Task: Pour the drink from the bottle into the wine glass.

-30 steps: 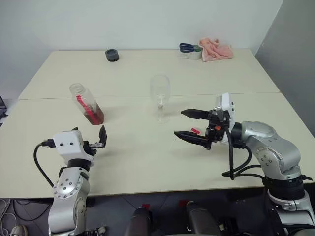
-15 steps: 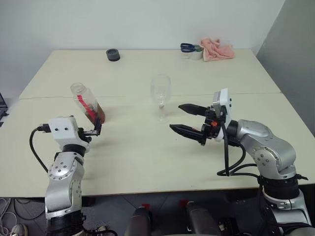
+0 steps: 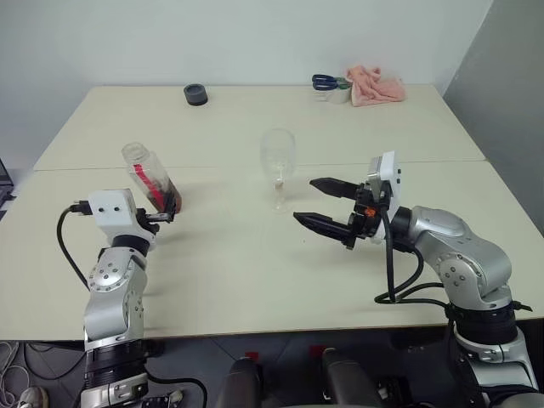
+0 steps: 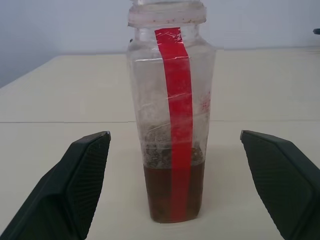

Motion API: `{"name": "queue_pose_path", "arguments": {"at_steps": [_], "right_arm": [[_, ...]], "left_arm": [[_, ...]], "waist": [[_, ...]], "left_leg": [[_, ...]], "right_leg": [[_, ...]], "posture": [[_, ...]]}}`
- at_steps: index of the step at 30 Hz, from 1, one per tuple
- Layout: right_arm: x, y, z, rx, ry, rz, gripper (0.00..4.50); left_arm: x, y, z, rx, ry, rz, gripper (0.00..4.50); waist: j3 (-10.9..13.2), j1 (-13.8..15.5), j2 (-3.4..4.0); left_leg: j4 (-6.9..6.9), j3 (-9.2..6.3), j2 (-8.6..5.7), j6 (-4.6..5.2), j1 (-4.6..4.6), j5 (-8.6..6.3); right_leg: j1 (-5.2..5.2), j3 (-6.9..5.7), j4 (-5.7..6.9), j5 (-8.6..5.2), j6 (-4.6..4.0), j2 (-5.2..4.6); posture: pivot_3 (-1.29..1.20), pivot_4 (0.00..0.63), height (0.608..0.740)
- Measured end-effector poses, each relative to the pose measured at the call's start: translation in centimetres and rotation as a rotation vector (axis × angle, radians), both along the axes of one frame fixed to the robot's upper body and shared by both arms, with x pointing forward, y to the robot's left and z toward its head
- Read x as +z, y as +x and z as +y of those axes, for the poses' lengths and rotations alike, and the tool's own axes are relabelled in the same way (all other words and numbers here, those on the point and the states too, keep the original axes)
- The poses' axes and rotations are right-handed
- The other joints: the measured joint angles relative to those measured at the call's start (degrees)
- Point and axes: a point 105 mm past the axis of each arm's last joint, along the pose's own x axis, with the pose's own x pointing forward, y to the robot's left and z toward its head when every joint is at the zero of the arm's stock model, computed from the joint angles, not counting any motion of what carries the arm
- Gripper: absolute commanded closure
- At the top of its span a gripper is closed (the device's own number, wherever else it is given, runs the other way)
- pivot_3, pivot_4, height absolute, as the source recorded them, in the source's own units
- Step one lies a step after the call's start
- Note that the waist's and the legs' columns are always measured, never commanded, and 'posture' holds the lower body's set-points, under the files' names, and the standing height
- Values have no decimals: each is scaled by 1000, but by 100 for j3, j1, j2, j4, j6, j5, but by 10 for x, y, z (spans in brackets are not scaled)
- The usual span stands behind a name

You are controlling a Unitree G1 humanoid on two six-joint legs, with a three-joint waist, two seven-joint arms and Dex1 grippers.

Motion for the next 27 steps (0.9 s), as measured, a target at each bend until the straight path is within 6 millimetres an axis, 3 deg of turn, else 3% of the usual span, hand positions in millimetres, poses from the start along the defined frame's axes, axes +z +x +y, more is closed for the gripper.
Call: {"name": "queue_pose_path", "arguments": {"at_steps": [15, 18, 24, 27], "right_arm": [[4, -3, -1, -14, 2, -14, 22], [5, -2, -2, -27, 1, -15, 0], [1, -3, -4, -49, -1, -8, 0], [1, -2, -5, -54, 0, -6, 0]], "left_arm": [[8, 50, 13, -12, -9, -39, 0], [4, 54, 14, -20, -3, -29, 621], [-1, 56, 9, -49, 7, -23, 2500], [-1, 56, 9, -49, 8, -24, 2754]], "waist": [[1, 39, -1], [1, 40, -1], [1, 40, -1], [1, 40, -1]], "left_leg": [[0, -4, -2, 0, -5, 0], [0, -5, -2, 0, -5, 0], [0, -7, -1, 0, -6, 0], [0, -8, -1, 0, -6, 0]], "right_leg": [[-2, -6, -1, 0, 0, -1], [-2, -7, -1, 0, 0, -1], [-2, -7, 0, 0, 0, -2], [-3, -8, 0, 1, 0, -2]], "posture": [[0, 150, 740], [0, 150, 740], [0, 150, 740], [0, 150, 740]]}}
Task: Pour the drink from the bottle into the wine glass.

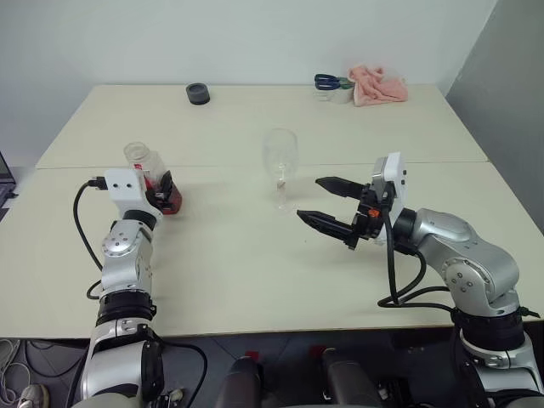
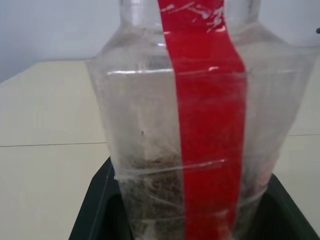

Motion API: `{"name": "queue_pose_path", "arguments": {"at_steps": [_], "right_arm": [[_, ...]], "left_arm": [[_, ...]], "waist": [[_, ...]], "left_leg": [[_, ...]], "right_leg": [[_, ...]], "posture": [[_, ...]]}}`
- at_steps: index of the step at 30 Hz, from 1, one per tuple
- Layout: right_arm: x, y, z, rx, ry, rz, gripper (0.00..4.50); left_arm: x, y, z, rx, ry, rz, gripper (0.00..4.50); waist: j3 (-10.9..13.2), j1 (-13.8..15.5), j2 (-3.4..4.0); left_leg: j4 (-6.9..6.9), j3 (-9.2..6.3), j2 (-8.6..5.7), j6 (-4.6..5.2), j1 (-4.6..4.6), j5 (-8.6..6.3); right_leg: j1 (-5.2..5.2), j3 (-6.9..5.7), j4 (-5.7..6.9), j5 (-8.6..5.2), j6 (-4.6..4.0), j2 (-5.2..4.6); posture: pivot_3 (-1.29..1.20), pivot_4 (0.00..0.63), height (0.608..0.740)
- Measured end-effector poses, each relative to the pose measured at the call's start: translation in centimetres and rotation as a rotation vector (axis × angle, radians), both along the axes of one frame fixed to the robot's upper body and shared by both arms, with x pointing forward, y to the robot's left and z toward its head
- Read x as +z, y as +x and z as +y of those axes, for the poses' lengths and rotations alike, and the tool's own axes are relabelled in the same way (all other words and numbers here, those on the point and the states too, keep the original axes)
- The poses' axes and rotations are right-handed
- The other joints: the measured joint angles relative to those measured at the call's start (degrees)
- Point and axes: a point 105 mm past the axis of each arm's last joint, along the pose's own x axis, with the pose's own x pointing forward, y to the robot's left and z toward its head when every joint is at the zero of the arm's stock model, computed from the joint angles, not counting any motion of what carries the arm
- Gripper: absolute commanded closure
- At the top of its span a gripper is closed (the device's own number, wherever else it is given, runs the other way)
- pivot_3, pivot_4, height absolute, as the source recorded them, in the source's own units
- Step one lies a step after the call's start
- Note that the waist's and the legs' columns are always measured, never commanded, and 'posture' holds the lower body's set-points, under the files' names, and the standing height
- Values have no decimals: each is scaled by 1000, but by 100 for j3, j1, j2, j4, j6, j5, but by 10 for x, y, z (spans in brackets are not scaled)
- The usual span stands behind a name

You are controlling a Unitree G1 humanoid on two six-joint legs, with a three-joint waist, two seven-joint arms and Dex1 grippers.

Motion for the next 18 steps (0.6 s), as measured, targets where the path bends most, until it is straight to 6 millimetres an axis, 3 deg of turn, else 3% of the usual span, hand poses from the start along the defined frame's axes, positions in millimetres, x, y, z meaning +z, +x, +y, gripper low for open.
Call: {"name": "queue_pose_path", "arguments": {"at_steps": [8, 15, 18], "right_arm": [[8, 6, -6, -63, 37, -35, 0], [21, 25, -17, -196, 76, -185, 0], [15, 33, -16, -218, 80, -192, 0]], "left_arm": [[6, 6, -8, -24, 50, 7, 2755], [84, 34, -51, -187, 385, -94, 2755], [99, 41, -80, -285, 543, -114, 2755]], "waist": [[3, 16, -6], [7, 27, -12], [7, 25, -11]], "left_leg": [[5, -11, -1, -1, -16, 1], [9, -26, -10, -3, -48, 2], [8, -25, -12, -3, -51, 2]], "right_leg": [[-4, -13, 0, 0, 0, 0], [-19, -39, -5, 1, 0, -7], [-21, -39, -7, 1, 0, -8]], "posture": [[0, 150, 740], [0, 150, 740], [0, 150, 740]]}}
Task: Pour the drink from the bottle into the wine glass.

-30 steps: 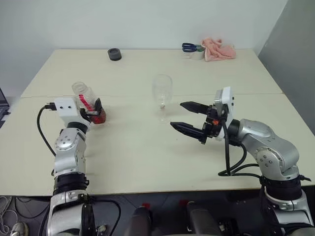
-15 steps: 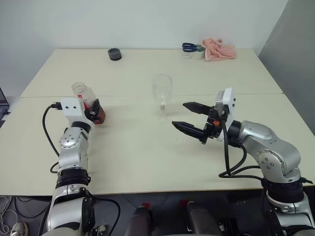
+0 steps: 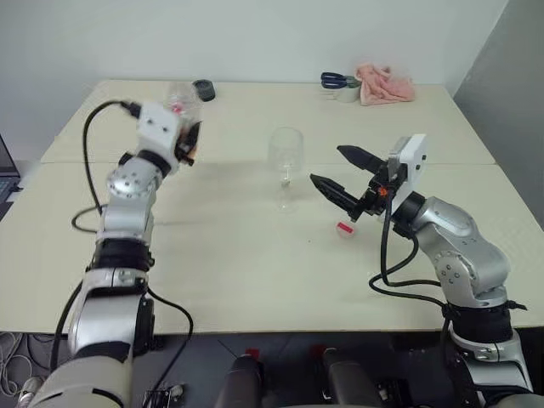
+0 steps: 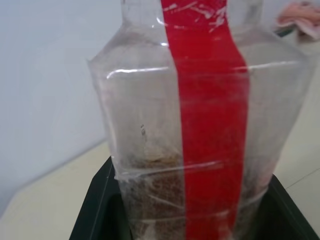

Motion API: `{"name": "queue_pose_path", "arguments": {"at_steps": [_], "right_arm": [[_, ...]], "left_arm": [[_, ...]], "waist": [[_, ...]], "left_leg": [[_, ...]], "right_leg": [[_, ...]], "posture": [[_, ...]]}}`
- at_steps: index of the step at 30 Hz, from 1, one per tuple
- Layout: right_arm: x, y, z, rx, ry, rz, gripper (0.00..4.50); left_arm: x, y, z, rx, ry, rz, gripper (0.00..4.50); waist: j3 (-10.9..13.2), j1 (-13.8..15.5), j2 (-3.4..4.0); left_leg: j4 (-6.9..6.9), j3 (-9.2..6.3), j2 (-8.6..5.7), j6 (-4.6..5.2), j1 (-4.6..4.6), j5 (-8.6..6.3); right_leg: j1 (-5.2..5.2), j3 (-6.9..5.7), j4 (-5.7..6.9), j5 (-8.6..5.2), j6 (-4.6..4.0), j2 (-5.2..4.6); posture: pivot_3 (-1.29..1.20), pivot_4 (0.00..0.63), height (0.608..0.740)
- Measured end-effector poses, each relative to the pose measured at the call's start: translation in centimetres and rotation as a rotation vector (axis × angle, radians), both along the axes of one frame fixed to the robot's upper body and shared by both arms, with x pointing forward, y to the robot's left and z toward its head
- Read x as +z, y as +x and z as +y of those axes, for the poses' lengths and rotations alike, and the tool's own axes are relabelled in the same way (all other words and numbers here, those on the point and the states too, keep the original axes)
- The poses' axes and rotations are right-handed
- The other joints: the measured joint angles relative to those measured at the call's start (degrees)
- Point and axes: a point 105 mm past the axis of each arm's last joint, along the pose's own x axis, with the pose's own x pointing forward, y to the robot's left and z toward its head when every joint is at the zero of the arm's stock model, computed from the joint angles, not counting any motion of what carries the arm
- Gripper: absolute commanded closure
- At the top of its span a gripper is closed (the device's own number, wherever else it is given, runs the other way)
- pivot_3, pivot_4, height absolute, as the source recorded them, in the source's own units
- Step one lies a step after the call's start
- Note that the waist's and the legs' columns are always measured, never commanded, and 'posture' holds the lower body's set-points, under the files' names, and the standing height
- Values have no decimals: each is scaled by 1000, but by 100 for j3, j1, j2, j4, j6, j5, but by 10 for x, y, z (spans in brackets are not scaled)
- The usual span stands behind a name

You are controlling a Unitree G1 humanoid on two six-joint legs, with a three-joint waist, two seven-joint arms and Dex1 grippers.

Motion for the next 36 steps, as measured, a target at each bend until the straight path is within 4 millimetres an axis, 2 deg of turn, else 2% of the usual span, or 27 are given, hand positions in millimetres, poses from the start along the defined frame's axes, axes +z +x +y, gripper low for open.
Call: {"name": "queue_pose_path", "arguments": {"at_steps": [6, 8, 13, 24, 36], "right_arm": [[0, 11, 2, -22, 23, -29, 0], [3, 14, 5, -24, 35, -52, 0], [3, 13, 11, -14, 44, -65, 0], [3, 13, 11, -20, 51, -76, 0], [2, 14, 12, -23, 55, -74, 0]], "left_arm": [[9, 10, -32, -102, 151, 22, 2755], [29, 11, -48, -154, 260, -35, 2755], [34, 11, -66, -217, 435, -77, 2755], [38, 7, -71, -245, 734, -170, 2755], [28, 9, -70, -238, 889, -191, 2755]], "waist": [[1, -15, 0], [1, -23, 0], [1, -14, 0], [1, -16, 0], [1, -15, 0]], "left_leg": [[2, 0, 2, 0, -19, 1], [0, 2, 3, 0, -23, 1], [2, 5, -1, 0, -25, 1], [2, 5, 0, 0, -25, 1], [3, 5, 0, 0, -25, 1]], "right_leg": [[-26, 1, 9, 0, 0, 4], [-31, 2, 8, 0, -1, 5], [-32, 5, 9, 0, -1, 1], [-35, 6, 12, 0, -1, 3], [-36, 5, 14, 0, -1, 3]], "posture": [[0, 150, 740], [0, 150, 740], [0, 150, 740], [0, 150, 740], [0, 150, 740]]}}
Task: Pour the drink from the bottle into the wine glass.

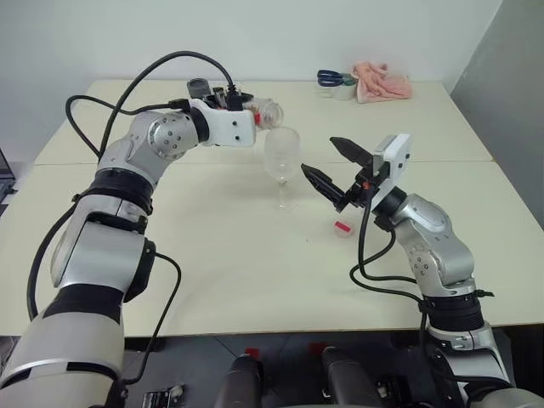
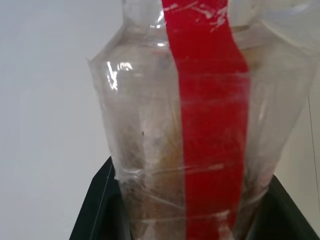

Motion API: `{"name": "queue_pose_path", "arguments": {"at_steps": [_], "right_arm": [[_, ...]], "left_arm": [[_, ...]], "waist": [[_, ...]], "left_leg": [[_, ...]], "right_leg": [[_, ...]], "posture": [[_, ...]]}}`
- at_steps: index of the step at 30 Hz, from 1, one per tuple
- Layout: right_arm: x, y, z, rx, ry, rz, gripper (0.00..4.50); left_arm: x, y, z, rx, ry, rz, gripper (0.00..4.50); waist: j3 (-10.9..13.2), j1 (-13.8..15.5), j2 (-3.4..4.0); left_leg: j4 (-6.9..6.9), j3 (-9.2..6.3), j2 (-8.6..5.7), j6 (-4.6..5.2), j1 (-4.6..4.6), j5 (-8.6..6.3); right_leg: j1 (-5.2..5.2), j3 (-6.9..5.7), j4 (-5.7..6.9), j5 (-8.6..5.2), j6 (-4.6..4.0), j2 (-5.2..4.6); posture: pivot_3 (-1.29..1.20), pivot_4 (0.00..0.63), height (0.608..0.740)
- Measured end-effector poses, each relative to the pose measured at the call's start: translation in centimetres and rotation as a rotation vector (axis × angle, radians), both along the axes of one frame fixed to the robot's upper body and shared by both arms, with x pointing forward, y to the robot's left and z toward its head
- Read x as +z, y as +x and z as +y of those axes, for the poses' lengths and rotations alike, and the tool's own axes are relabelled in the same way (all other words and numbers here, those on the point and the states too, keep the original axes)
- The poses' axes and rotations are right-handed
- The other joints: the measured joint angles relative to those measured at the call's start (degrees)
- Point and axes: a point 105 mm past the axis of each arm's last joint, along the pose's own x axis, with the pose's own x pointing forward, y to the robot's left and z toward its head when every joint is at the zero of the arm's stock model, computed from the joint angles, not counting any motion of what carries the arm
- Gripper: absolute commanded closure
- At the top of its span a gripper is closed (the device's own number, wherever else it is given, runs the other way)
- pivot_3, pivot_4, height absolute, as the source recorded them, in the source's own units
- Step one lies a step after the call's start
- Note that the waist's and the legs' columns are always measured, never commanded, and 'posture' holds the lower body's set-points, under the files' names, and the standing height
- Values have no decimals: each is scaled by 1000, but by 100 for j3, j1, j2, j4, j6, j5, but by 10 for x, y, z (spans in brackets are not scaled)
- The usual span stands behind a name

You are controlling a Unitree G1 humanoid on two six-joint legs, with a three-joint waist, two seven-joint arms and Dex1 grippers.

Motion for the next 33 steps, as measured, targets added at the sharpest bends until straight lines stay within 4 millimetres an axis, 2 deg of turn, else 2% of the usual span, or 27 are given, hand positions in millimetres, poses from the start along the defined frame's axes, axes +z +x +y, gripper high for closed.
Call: {"name": "queue_pose_path", "arguments": {"at_steps": [19, 28, 33], "right_arm": [[1, 1, -1, -15, -15, -21, 0], [1, 1, -1, -16, -14, -21, 0], [1, 1, -1, -20, -13, -21, 0]], "left_arm": [[21, 3, -1, 12, 113, -137, 2755], [15, 4, 0, 15, 156, -142, 2755], [21, 4, -1, 19, 165, -165, 2755]], "waist": [[0, -1, 0], [0, 0, 0], [0, 0, 0]], "left_leg": [[1, 1, -1, 0, 0, 0], [2, 1, -1, 0, 0, 0], [3, 1, -1, 0, 0, 0]], "right_leg": [[-1, 0, 4, 0, 0, 0], [-1, 0, 5, 0, 0, 0], [-1, 0, 6, 0, 0, -1]], "posture": [[0, 150, 740], [0, 150, 740], [0, 150, 740]]}}
